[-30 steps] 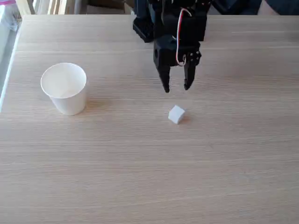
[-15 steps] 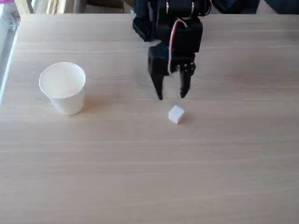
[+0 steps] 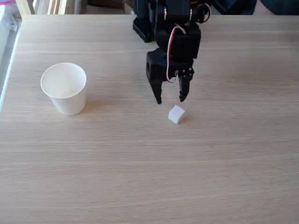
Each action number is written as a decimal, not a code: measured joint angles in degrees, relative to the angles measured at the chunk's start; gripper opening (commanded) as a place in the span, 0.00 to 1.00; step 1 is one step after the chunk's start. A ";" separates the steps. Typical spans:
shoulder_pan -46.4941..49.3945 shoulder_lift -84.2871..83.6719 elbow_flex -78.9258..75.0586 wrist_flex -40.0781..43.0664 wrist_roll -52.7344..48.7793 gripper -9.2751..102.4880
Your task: Grasp a block and put it in the bin.
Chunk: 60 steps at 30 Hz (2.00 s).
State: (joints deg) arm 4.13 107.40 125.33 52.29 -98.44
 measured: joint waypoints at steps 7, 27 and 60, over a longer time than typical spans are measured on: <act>-0.26 -2.72 -2.37 0.18 -0.09 0.35; -3.16 -6.24 -5.62 1.23 0.53 0.35; -1.32 -15.47 -13.71 1.23 0.97 0.35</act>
State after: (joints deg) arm 2.81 91.93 111.62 53.53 -97.47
